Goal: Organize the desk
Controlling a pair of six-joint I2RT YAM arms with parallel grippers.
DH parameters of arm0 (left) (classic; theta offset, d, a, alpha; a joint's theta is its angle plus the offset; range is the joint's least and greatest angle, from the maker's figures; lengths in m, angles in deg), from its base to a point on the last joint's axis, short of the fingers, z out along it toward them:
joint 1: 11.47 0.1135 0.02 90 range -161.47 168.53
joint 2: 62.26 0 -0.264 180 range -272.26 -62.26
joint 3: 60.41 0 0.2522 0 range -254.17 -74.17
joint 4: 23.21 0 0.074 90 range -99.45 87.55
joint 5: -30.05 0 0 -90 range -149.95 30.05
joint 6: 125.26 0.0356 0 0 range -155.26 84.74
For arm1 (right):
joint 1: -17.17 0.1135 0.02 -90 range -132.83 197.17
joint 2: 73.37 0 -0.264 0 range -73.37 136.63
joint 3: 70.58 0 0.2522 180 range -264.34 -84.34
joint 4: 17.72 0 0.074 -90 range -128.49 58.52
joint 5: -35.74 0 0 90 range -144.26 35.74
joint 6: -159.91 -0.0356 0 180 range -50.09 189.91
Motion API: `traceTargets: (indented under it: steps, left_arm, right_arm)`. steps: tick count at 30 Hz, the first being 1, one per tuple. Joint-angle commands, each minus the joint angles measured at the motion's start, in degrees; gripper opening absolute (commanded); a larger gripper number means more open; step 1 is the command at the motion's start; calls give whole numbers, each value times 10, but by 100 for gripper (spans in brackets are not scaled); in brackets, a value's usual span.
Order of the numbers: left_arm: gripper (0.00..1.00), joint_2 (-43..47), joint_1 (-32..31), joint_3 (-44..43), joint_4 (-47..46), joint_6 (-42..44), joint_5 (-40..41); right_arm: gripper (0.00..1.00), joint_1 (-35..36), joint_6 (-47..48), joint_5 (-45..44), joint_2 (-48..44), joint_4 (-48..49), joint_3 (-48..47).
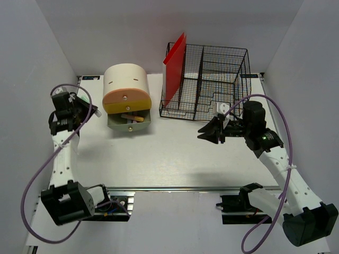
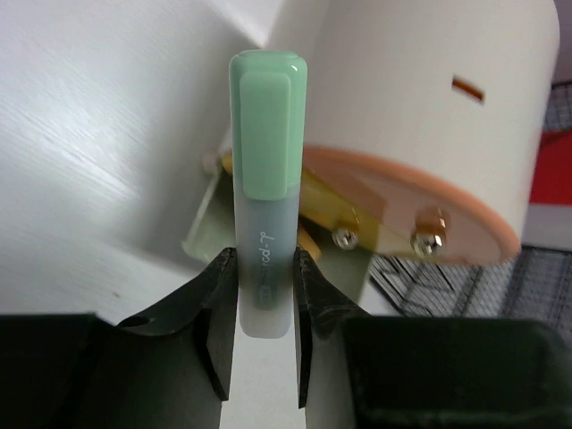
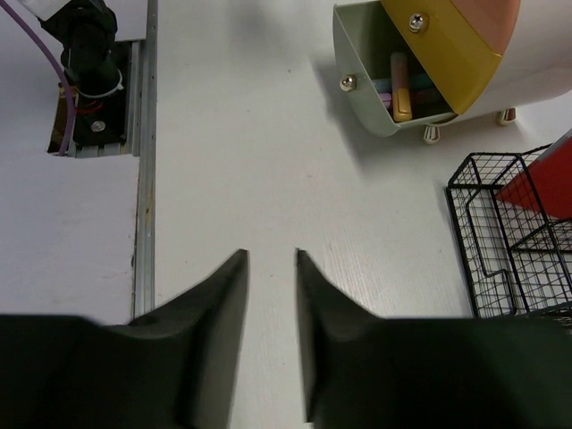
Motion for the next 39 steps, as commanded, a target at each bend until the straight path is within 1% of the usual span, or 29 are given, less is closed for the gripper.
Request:
traceTargets:
  steps: [1, 3, 4, 5, 8, 11, 13, 16, 18, 19, 25, 30, 39]
  left_arm:
    - [0, 38, -4, 56, -3, -90, -94]
    - [0, 57, -4, 81, -20, -132, -116]
    - [0, 62, -4, 94, -28, -148, -127]
    - [0, 67, -9, 118, -38, -163, -145]
    - [0, 82, -9, 132, -57, -198, -153]
    - [0, 89, -9, 128, -64, -228, -143]
    - [0, 86, -9, 127, -57, -247, -122]
    - [0, 98, -9, 144, -82, -283, -109]
    - [0, 107, -14, 156, -93, -322, -96]
    - [0, 109, -21, 159, -93, -322, -94]
    - [0, 104, -38, 155, -70, -378, -81]
    - [0, 84, -68, 147, -77, -407, -81]
    - [0, 11, -111, 130, -105, -432, -79]
  right_arm:
    - [29, -1, 4, 3, -12, 15, 7]
    - [13, -3, 4, 3, -12, 18, 10]
    - [0, -5, 5, 3, -11, 18, 10]
    - [0, -4, 6, 4, -10, 19, 9]
    - [0, -7, 6, 3, -9, 19, 12]
    - [0, -5, 7, 0, -8, 21, 14]
    - [0, -7, 8, -4, -4, 22, 14]
    - [0, -9, 10, -6, -3, 22, 14]
    - [0, -8, 10, -8, -3, 22, 15]
    - [0, -8, 10, -8, -4, 21, 15]
    - [0, -8, 11, -11, -5, 22, 15]
    - [0, -9, 13, -13, -6, 23, 16]
    - [0, -12, 17, -17, -8, 22, 18]
